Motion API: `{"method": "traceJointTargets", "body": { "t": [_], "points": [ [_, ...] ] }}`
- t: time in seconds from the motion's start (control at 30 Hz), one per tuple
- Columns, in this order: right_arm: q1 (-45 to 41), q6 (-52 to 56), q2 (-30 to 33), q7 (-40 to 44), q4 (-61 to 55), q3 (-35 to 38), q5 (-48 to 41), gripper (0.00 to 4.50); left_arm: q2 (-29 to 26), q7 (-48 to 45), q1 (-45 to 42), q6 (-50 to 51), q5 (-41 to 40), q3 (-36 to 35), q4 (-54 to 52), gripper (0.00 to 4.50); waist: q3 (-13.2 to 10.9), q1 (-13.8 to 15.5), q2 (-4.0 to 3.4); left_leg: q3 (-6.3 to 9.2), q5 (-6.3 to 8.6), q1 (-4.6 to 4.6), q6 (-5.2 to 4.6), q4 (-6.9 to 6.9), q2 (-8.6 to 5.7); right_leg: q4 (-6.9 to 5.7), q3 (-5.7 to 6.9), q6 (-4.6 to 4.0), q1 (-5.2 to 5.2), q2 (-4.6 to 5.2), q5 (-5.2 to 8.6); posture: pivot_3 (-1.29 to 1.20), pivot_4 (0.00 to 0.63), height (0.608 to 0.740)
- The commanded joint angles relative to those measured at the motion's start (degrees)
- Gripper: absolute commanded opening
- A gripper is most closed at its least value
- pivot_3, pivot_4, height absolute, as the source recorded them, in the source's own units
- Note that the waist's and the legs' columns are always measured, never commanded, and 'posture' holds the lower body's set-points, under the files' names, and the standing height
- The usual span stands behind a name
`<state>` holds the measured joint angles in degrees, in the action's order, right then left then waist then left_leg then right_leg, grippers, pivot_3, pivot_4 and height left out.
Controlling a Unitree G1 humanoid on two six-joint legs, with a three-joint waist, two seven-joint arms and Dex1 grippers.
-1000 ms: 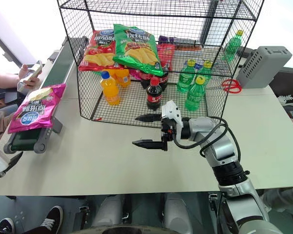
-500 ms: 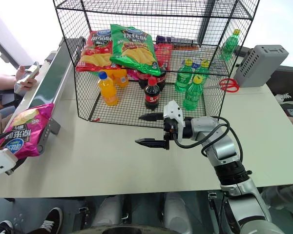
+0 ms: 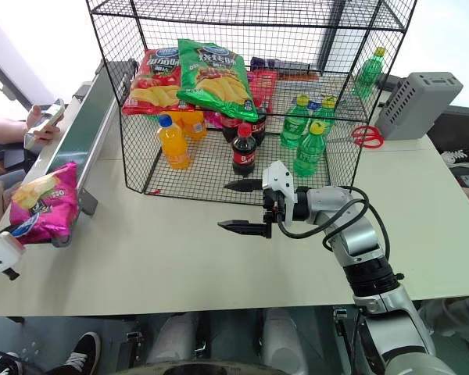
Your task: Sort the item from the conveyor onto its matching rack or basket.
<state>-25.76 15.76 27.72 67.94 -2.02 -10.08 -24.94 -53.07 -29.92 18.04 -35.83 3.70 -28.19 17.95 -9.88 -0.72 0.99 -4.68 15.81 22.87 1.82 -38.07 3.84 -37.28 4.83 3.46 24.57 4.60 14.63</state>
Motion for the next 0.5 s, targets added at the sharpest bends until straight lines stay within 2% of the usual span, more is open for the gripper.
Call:
{"method": "traceJointTargets", "body": {
  "t": [0.03, 0.07, 0.2, 0.27, 0.33, 0.43, 0.5],
  "points": [
    [-0.75, -1.36, -0.14, 0.09, -0.69, 1.30, -0.31, 4.50, 0.63, -4.14, -0.01, 4.46, -12.05, -4.19, -5.06, 0.03, 0.00, -0.02, 0.00, 0.00, 0.00, 0.00, 0.00, 0.00, 0.00, 0.00, 0.00, 0.00, 0.00, 0.00, 0.00, 0.00, 0.150, 0.740],
    [-0.78, -1.42, -0.13, 0.13, -0.54, 1.37, -0.29, 4.50, 0.82, -5.99, 0.28, 6.03, -15.60, -4.87, -7.04, 0.03, 0.01, -0.04, 0.02, 0.00, 0.00, 0.01, 0.00, 0.00, 0.00, 0.00, 0.00, 0.00, 0.00, 0.00, 0.00, 0.00, 0.150, 0.740],
    [-1.01, -1.71, -0.04, 0.34, 0.01, 1.65, -0.35, 4.50, 1.56, -13.96, 2.23, 24.07, -36.97, -9.75, -19.49, 0.03, 0.00, -0.06, 0.01, 0.04, 0.00, 0.02, 0.00, 0.00, 0.02, 0.00, 0.00, 0.00, 0.00, 0.02, 0.00, 0.00, 0.150, 0.740],
    [-1.36, -1.55, -0.21, 0.35, 0.15, 1.82, -0.71, 4.50, 0.88, -16.17, 3.60, 36.51, -50.10, -13.26, -26.05, 0.03, 0.00, -0.09, 0.01, 0.05, 0.00, 0.01, 0.00, 0.00, 0.01, -0.02, -0.01, 0.00, -0.01, 0.02, 0.00, 0.00, 0.150, 0.740],
    [-1.76, -0.07, -0.35, 0.55, -0.22, 2.21, -2.12, 4.50, 0.26, -18.39, 6.80, 51.29, -68.36, -16.98, -33.15, 0.03, 0.00, -0.29, 0.01, 0.07, 0.00, 0.00, 0.01, -0.01, 0.01, -0.02, -0.01, 0.01, -0.02, 0.01, 0.00, 0.00, 0.150, 0.740],
    [-2.32, 5.05, -0.20, 0.80, -1.60, 3.19, -5.97, 4.50, -0.66, -18.68, 10.70, 67.38, -86.85, -19.33, -37.78, 0.03, -0.04, -0.29, -0.05, 0.16, -0.01, -0.02, 0.01, -0.01, 0.00, -0.05, -0.05, 0.01, -0.03, 0.02, 0.00, 0.00, 0.150, 0.740],
    [-2.61, 9.45, 0.28, 0.99, -2.89, 4.04, -9.12, 4.50, -0.75, -19.21, 12.38, 74.39, -94.54, -18.99, -39.65, 0.03, -0.04, -0.29, -0.06, 0.17, -0.01, -0.08, 0.01, -0.01, 0.00, -0.08, -0.05, 0.00, -0.05, -0.01, 0.00, 0.00, 0.150, 0.740]
  ]
}}
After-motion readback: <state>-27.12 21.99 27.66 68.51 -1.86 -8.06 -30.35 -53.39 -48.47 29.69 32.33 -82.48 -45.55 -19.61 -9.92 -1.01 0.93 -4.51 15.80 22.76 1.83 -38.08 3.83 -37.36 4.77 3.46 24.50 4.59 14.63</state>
